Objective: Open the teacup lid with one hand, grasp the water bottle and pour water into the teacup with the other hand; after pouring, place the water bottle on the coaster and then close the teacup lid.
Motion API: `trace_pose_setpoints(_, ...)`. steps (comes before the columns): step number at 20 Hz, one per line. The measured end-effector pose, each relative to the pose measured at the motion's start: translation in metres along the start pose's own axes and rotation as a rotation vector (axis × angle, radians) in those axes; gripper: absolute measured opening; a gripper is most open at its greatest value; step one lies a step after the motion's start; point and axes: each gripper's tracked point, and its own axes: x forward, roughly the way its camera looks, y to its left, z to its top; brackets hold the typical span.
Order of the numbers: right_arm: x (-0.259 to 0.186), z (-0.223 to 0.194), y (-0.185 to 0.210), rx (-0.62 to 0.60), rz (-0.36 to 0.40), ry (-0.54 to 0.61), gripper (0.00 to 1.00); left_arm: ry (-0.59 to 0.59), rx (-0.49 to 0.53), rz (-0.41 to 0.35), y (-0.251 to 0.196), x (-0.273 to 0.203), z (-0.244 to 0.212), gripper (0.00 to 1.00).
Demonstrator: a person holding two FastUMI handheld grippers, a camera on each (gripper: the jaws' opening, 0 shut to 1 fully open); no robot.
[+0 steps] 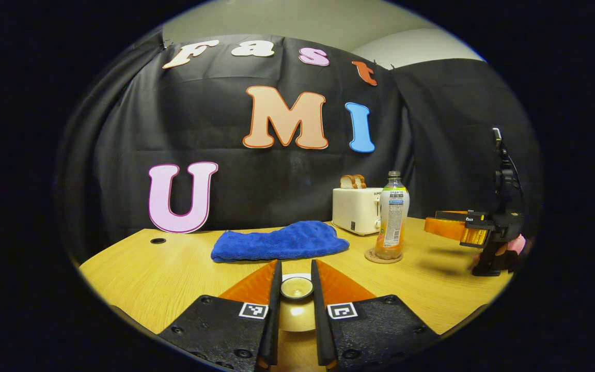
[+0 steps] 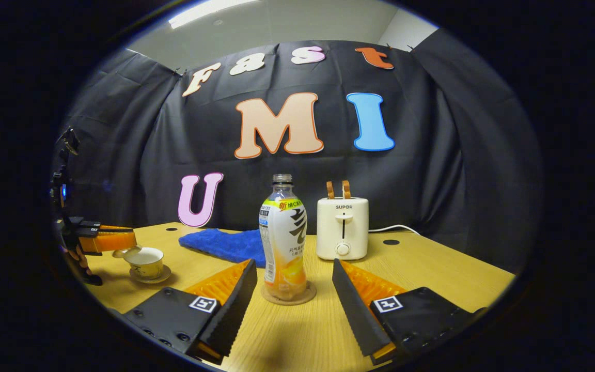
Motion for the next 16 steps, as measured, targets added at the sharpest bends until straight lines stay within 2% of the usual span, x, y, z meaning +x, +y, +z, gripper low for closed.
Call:
trace_pose_setpoints(1,-0.002,-0.001,0.000,0.000,0.002,0.000,0.93,0.003,0.001,0.000,0.000,0.002,0.000,0.27)
trace_pose_setpoints(3,-0.008,0.002,0.000,0.000,-0.001,-0.001,0.91,0.013,0.004,-0.001,-0.001,0.008,-0.002,0.27)
trace_pose_setpoints(8,-0.022,0.003,-0.006,-0.001,-0.024,-0.005,0.94,0.067,0.013,0.007,-0.001,0.022,-0.010,0.27)
trace_pose_setpoints(16,-0.027,0.004,-0.005,-0.002,-0.016,-0.004,0.93,0.109,0.015,-0.004,-0.003,0.030,-0.016,0.27)
